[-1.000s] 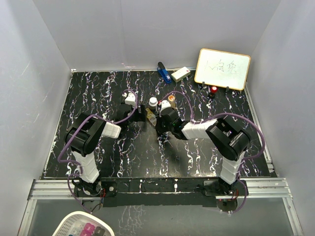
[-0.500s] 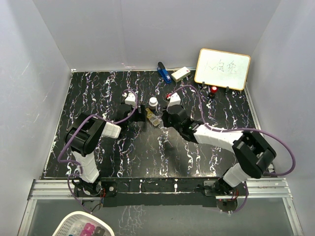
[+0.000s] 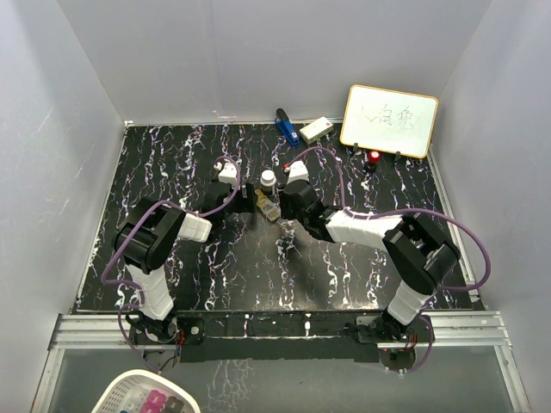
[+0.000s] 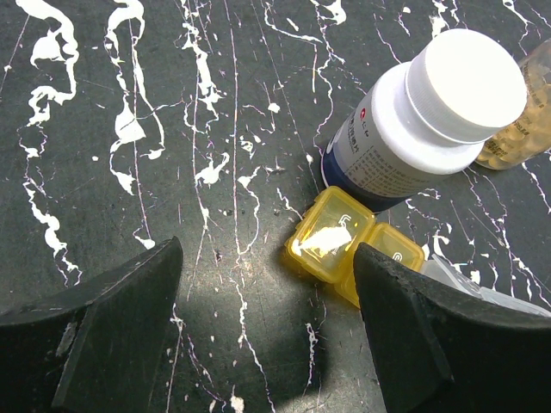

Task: Sort the pills into containers
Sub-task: Close the pill container at the center of the board.

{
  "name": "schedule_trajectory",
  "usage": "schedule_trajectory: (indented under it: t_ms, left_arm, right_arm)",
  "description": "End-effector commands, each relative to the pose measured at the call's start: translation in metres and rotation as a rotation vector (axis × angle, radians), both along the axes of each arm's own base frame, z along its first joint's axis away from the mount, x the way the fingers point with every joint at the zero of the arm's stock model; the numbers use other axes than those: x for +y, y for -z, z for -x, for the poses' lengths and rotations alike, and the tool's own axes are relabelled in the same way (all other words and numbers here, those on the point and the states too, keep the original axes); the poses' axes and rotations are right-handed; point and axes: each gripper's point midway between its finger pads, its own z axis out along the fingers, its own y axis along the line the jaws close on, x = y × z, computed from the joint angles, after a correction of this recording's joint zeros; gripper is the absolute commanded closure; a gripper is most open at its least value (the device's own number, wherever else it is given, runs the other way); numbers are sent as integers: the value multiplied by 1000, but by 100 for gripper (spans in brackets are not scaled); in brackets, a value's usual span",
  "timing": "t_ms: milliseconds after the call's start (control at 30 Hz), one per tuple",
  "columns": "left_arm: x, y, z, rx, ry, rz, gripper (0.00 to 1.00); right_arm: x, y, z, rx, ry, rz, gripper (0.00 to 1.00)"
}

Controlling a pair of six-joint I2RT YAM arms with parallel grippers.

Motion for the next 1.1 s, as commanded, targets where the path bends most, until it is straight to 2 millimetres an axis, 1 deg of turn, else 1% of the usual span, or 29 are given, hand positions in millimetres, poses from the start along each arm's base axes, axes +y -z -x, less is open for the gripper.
schedule_trajectory:
  t_ms: [0, 267, 333, 633, 700, 800, 833, 867, 967, 1067]
  left_arm:
    - [1, 16, 8, 56, 17, -27, 22]
    - [0, 18, 8, 60, 17, -27, 22]
    - [1, 19, 8, 62, 17, -28, 22]
    - [2, 20, 8, 65, 10, -33, 22]
    - [1, 19, 6, 61, 9, -29, 22]
    - [1, 19, 7, 63, 9, -28, 22]
    - [1, 19, 7, 63, 9, -27, 22]
    - [1, 20, 7, 65, 8, -29, 22]
    - [2, 21, 8, 68, 8, -30, 22]
    - [2, 22, 8, 71, 7, -31, 22]
  right_arm:
    - [14, -31, -17, -75, -6, -65, 76]
    - [25, -24, -15, -52, -54, -82, 78]
    - [29, -21, -15, -45, -68, -87, 80]
    - [37, -21, -13, -33, -104, -115, 82]
    - [40, -18, -10, -23, -118, -119, 83]
    - [42, -19, -9, -18, -130, -128, 85]
    - [43, -8, -8, 2, -134, -118, 85]
    - [44, -5, -7, 11, -139, -117, 85]
    - [46, -3, -5, 19, -148, -122, 86]
    - [48, -6, -5, 15, -158, -131, 86]
